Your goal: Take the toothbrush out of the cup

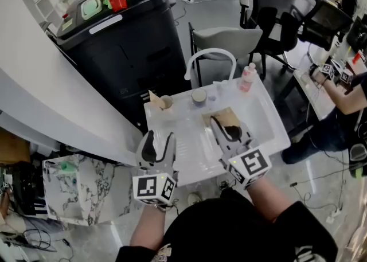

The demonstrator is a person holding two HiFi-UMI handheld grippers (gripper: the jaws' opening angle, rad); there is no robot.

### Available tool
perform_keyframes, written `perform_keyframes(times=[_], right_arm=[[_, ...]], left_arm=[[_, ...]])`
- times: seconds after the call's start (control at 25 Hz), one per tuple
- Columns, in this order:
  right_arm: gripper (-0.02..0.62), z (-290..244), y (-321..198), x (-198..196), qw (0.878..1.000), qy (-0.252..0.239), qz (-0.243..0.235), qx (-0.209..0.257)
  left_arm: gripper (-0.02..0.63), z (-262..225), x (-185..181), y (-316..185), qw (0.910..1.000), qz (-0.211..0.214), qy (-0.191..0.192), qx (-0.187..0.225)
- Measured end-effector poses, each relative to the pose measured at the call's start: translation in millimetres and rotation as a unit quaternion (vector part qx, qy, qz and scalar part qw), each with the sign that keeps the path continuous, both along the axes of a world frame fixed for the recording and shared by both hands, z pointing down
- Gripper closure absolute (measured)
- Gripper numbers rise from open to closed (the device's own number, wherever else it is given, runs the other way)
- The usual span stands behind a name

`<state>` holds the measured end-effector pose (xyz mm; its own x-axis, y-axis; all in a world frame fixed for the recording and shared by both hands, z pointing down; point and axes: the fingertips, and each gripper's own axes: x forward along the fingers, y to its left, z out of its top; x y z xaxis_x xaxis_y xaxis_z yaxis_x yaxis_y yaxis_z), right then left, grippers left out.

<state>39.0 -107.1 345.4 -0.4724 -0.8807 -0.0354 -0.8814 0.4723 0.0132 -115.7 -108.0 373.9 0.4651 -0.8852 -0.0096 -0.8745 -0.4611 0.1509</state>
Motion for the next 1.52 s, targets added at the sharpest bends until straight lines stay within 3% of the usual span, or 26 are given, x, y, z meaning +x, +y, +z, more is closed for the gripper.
perform_keyframes(times=[0.68, 1.16, 1.52], right_arm=[[0.566, 12, -5, 4, 1.0, -0.008, -0.013, -0.013], [0.566, 36, -31, 16, 0.999, -0.005, -0.02, -0.045], [0.566, 56, -58, 22, 0.997, 0.004, -0.031, -0.072]], left_arm=[[0.357, 24, -14, -35, 0.9994, -0.025, -0.001, -0.022], [0.359, 81, -26, -108, 0.995, -0.057, 0.012, -0.081], [0.357, 129, -34, -168, 0.989, -0.086, -0.004, -0.12]])
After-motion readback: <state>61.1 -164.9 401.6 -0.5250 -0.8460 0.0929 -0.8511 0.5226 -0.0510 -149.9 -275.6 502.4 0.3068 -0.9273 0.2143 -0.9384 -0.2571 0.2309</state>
